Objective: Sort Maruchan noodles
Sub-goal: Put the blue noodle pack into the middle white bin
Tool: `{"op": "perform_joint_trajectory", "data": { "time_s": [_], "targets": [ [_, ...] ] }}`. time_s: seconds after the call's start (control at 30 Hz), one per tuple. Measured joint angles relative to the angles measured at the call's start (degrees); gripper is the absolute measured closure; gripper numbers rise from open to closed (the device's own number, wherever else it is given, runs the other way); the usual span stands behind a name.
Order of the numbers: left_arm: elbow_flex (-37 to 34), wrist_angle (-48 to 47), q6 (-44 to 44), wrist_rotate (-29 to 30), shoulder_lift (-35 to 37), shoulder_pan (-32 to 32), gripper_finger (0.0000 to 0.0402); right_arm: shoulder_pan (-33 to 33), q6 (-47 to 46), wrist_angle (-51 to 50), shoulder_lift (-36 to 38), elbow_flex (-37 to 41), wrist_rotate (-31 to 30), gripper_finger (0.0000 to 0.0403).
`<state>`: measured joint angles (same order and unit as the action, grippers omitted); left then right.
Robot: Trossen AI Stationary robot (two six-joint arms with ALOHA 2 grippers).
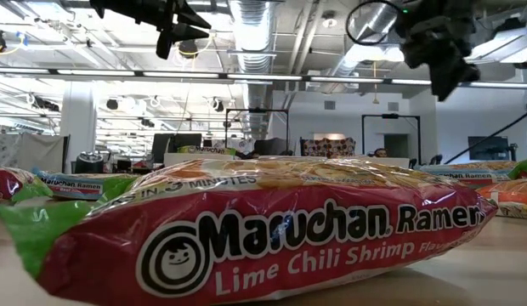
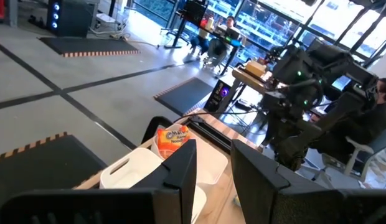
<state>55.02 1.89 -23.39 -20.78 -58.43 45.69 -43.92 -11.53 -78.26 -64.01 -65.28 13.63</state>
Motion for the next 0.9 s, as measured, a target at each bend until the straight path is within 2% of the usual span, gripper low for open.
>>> {"op": "perform_joint_trajectory", "data": {
  "time_s": [0.3,0.43,0.6,0.9],
  "targets": [
    [0.0,0.0,0.4,-3.0,0.0,0.0,0.0317,0.1,-14.0,2.5,8.3,10.4,-0.3,0.0205],
    [0.0,0.0,0.4,-5.3,0.0,0.0,0.0317,0.2,-15.5,4.0,9.5,12.8,0.3,0.0178],
    [0.0,-0.1,0.4,-8.6,0.0,0.0,0.0317,1.7,-15.4,6.9,8.4,15.1,3.0,0.0173],
    [0.0,-3.7,1.9,-8.7,0.0,0.0,0.0317,8.2,-22.6,7.4,1.4,16.9,3.1,0.0173]
  ]
}}
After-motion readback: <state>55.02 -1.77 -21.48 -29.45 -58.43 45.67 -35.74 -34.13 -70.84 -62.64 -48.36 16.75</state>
